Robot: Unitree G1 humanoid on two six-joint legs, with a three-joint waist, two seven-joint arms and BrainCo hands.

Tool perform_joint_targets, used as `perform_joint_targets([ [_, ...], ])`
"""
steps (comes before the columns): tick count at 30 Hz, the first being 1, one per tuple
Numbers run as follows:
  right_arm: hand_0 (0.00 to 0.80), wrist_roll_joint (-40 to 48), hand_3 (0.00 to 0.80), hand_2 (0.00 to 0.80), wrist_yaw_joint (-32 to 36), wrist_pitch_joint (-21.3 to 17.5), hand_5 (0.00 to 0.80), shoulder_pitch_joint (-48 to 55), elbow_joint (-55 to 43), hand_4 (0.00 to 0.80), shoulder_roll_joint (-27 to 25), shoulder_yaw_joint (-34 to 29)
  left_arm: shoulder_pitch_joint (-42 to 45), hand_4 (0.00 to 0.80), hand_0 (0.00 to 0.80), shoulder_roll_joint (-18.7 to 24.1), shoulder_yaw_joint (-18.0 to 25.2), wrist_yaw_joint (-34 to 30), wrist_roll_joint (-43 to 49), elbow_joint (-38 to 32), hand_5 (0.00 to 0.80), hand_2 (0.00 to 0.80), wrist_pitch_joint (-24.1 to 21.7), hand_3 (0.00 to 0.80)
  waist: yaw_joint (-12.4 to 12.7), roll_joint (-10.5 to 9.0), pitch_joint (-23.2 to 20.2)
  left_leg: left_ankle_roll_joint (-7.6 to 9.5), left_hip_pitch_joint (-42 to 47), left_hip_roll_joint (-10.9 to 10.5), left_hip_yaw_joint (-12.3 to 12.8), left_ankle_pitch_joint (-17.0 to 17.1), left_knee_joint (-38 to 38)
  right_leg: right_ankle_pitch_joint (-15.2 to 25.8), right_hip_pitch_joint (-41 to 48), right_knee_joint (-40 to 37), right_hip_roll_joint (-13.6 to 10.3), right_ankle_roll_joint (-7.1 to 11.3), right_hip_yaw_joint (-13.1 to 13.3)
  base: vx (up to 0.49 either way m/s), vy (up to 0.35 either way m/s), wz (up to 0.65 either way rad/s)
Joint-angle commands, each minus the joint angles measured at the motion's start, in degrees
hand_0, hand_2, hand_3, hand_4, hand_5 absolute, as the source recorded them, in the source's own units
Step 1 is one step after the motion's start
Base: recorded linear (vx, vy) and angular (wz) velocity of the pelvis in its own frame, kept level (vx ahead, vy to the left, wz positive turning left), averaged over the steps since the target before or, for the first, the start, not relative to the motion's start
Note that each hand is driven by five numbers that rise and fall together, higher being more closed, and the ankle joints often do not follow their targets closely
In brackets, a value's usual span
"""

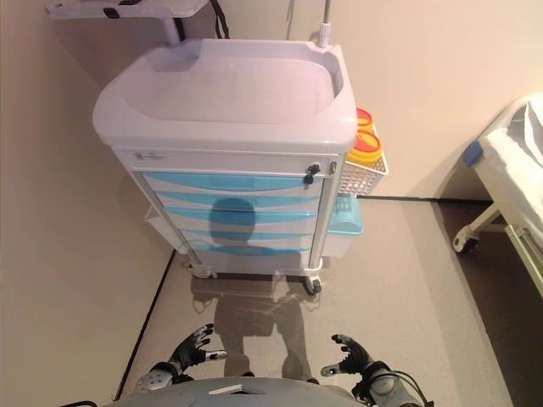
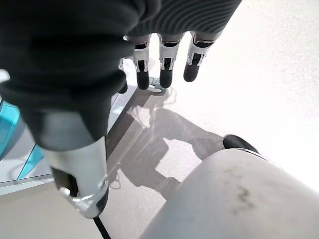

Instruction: Open the drawer and pick up the medicine

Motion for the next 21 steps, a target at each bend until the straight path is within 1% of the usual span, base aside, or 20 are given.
perform_joint_targets([
  [1, 0.0, 1.17, 0.0, 0.0, -0.7, -2.01, 0.0, -3.9, 0.96, 0.0, 1.18, -0.26, -3.84, 0.0, 0.0, -0.87, 0.62, -0.38, -0.5, 2.05, 0.0, 0.0, -1.9, 0.0, 1.22, -1.02, 0.72, 2.21, 0.59, -3.43, 0.56, -6.1, 0.23, 0.85, -1.88, 2.71, -1.53, 4.27, -1.41, 0.0, 0.0, 0.0],
  [5, 0.0, 1.47, 0.0, 0.0, -0.39, -1.7, 0.0, -3.75, 0.79, 0.0, 0.96, -0.5, -3.56, 0.0, 0.0, -1.07, 1.1, -0.88, -2.81, 2.1, 0.0, 0.0, -0.62, 0.0, 1.29, -1.03, 0.81, 2.18, 0.54, -3.36, 0.75, -6.07, 0.23, 0.92, -2.02, 2.78, -1.74, 4.42, -1.6, 0.032, 0.009, 0.01],
  [8, 0.0, 1.8, 0.0, 0.0, -0.5, -1.73, 0.0, -3.56, 1.02, 0.0, 1.2, -0.7, -3.38, 0.0, 0.0, -1.13, 2.55, -0.85, -4.49, 2.98, 0.0, 0.0, 1.86, 0.0, 1.25, -1.2, 1.25, 2.31, 0.51, -3.29, 1.09, -6.03, 0.37, 0.72, -2.36, 3.43, -1.79, 4.36, -1.39, 0.072, 0.006, 0.01],
  [12, 0.0, 2.62, 0.0, 0.0, -1.13, -1.43, 0.0, -3.31, 0.84, 0.0, 1.47, -1.16, -3.71, 0.0, 0.0, -1.04, 4.86, -1.88, -7.25, 3.58, 0.0, 0.0, 4.03, 0.0, 0.81, -1.24, 2.27, 2.88, -0.13, -3.5, 1.48, -6.73, 2.02, 0.34, -3.39, 4.99, -2.08, 4.17, -0.36, 0.099, 0.029, -0.04],
  [15, 0.0, 3.55, 0.0, 0.0, -1.87, -1.4, 0.0, -3.48, 0.08, 0.0, 1.09, -1.24, -4.7, 0.0, 0.0, -0.47, 5.55, -3.61, -10.67, 3.41, 0.0, 0.0, 4.07, 0.0, 0.19, -1.06, 3.63, 3.52, -2.17, -3.78, 2.02, -7.65, 4.77, 0.03, -5.67, 7.09, -2.44, 3.93, 0.53, 0.032, 0.054, -0.12],
  [17, 0.0, 4.81, 0.0, 0.0, -2.87, -1.4, 0.0, -4.2, -0.98, 0.0, 0.6, -1.12, -6.43, 0.0, 0.0, -0.06, 6.27, -4.97, -15.63, 2.8, 0.0, 0.0, 4.76, 0.0, -0.45, -0.8, 5.55, 4.2, -4.9, -3.96, 2.74, -8.28, 7.45, -0.12, -8.89, 9.59, -2.84, 3.72, 1.18, -0.049, 0.079, -0.17],
  [19, 0.0, 5.92, 0.0, 0.0, -3.7, -1.92, 0.0, -5.74, -2.07, 0.0, 0.02, -0.97, -9.11, 0.0, 0.0, 0.37, 6.95, -6.21, -20.9, 1.98, 0.0, 0.0, 4.78, 0.0, -1.2, -0.7, 8.39, 4.61, -8.34, -3.97, 3.84, -8.78, 10.6, -0.34, -12.82, 12.59, -3.17, 3.57, 1.99, -0.151, 0.075, -0.3],
  [21, 0.0, 7.0, 0.0, 0.0, -4.39, -2.17, 0.0, -7.21, -2.87, 0.0, -0.32, -0.88, -11.43, 0.0, 0.0, 0.37, 7.93, -7.5, -24.89, 1.42, 0.0, 0.0, 4.2, 0.0, -1.73, -0.77, 10.73, 4.73, -11.23, -3.97, 4.84, -9.11, 13.18, -0.46, -15.59, 14.66, -3.35, 3.52, 2.76, -0.134, 0.073, -0.4],
])
